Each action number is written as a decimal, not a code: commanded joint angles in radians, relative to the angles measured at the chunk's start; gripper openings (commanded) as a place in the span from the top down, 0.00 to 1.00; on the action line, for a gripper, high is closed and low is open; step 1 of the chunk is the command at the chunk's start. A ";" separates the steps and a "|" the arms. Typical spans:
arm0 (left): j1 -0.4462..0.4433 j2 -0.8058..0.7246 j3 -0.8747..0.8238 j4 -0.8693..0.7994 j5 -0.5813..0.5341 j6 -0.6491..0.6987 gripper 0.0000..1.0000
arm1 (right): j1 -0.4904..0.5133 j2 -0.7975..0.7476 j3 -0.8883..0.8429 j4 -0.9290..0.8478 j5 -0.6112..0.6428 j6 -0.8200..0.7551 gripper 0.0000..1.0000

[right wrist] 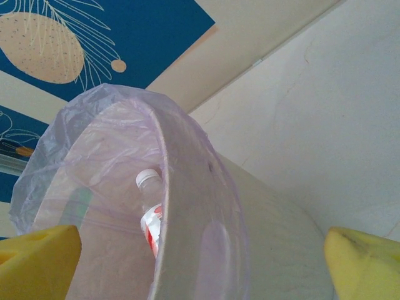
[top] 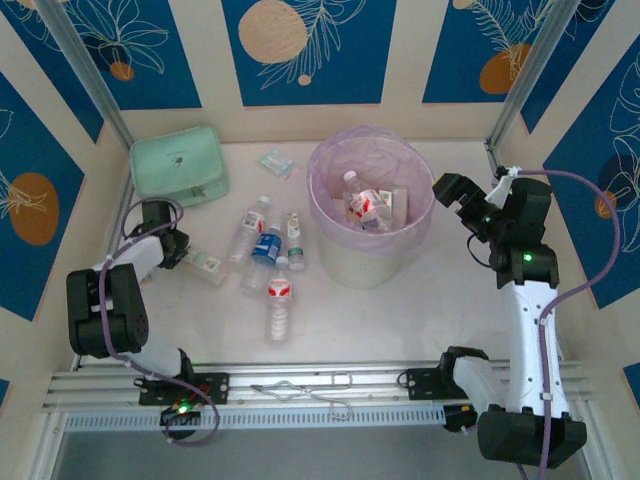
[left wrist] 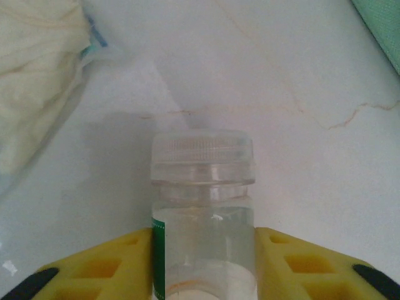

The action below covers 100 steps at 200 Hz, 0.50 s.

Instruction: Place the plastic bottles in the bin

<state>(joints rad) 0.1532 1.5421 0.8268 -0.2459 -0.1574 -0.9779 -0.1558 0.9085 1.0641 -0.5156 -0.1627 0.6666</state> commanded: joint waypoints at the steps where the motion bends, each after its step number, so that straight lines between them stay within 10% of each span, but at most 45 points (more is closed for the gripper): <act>1: 0.011 0.005 0.020 -0.013 -0.009 -0.002 0.64 | -0.007 -0.017 -0.009 0.008 -0.027 0.010 0.00; 100: 0.008 -0.287 0.221 -0.205 0.005 0.178 0.75 | -0.054 0.026 -0.019 0.043 -0.138 0.061 0.01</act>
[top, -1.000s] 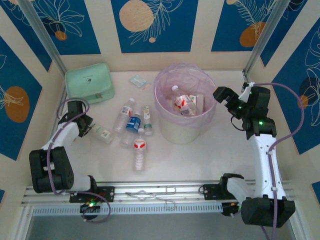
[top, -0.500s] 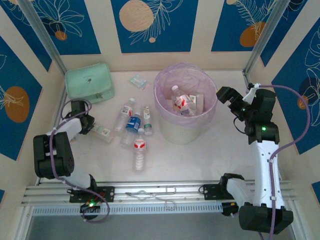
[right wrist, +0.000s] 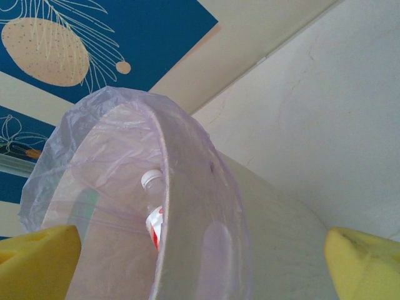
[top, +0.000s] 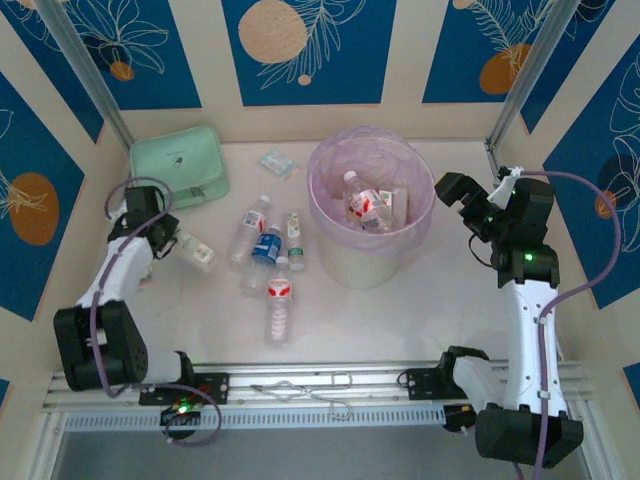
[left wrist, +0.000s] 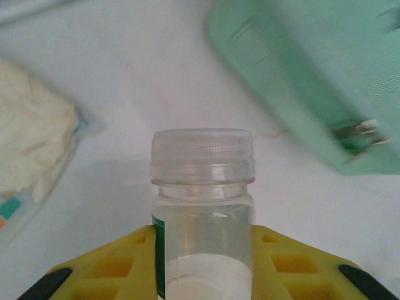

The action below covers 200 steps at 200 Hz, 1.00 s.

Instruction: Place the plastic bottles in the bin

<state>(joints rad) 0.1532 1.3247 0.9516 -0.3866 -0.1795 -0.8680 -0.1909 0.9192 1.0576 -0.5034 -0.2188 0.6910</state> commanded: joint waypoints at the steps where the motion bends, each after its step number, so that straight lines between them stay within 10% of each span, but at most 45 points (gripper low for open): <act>1: 0.008 -0.070 0.101 -0.067 0.028 0.067 0.76 | -0.020 0.015 -0.013 0.031 -0.084 0.038 0.01; 66: -0.175 -0.137 0.429 -0.180 0.110 0.144 0.95 | 0.001 0.066 0.027 0.020 -0.157 0.013 0.15; 145: -0.659 0.172 1.056 -0.351 0.045 0.322 1.00 | 0.017 0.096 0.056 -0.064 -0.183 -0.047 0.75; 200: -0.836 0.463 1.447 -0.430 0.028 0.366 1.00 | 0.030 0.115 0.048 -0.061 -0.209 -0.056 0.77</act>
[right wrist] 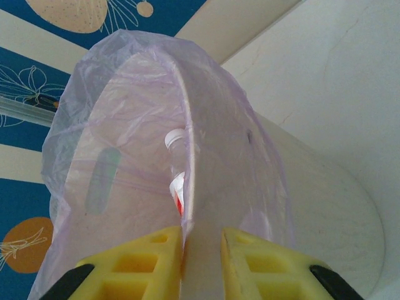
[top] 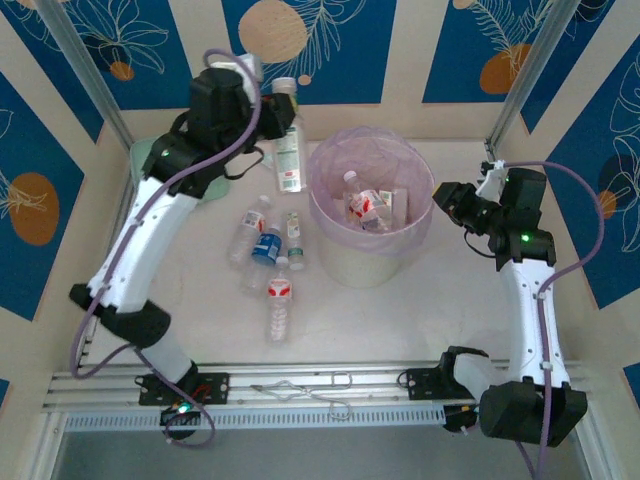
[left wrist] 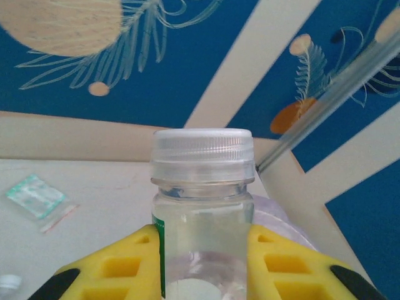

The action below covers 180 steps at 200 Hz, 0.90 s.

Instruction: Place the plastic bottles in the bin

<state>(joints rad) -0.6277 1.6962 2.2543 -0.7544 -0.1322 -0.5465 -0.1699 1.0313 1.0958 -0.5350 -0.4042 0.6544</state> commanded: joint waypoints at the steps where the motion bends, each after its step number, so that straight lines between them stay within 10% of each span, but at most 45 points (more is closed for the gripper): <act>1: -0.057 0.097 0.148 -0.063 -0.019 0.045 1.00 | 0.009 0.002 0.009 -0.029 -0.024 -0.019 0.77; 101: -0.210 0.360 0.266 -0.094 -0.063 0.071 1.00 | 0.014 -0.016 -0.019 0.024 -0.015 0.005 0.66; 180: -0.270 0.411 0.044 -0.137 -0.165 0.110 1.00 | 0.015 0.004 -0.030 0.051 -0.011 0.010 0.66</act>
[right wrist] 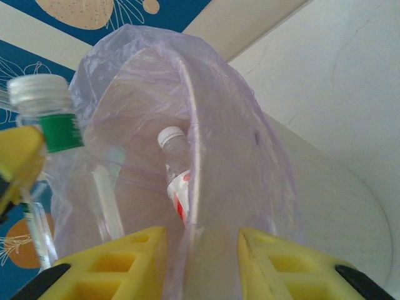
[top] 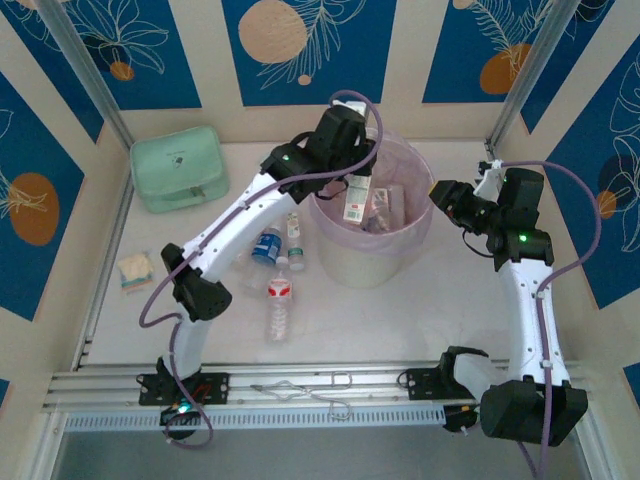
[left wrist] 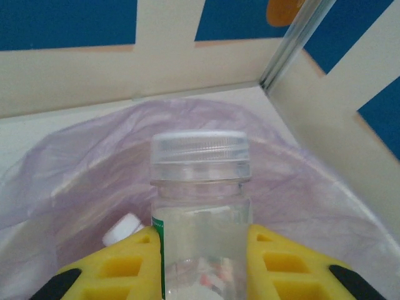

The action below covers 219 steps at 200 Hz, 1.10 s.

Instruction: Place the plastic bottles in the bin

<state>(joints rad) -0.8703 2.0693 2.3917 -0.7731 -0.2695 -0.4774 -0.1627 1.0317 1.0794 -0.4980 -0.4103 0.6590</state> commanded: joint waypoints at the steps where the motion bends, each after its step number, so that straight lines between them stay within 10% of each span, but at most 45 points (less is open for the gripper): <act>1: -0.027 0.038 -0.096 -0.118 -0.026 0.040 1.00 | 0.008 0.004 -0.013 0.015 -0.004 0.006 0.66; 138: -0.046 0.047 -0.419 0.003 0.065 0.014 0.95 | 0.032 0.033 -0.013 0.032 0.008 0.010 0.65; 219: -0.047 -0.070 -0.329 0.058 0.165 0.077 0.35 | 0.055 0.028 -0.009 0.031 0.031 0.016 0.61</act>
<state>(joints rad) -0.9173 2.0167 2.0453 -0.5388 -0.1757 -0.4648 -0.1131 1.0641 1.0733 -0.4706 -0.3916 0.6670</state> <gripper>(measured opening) 0.582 0.387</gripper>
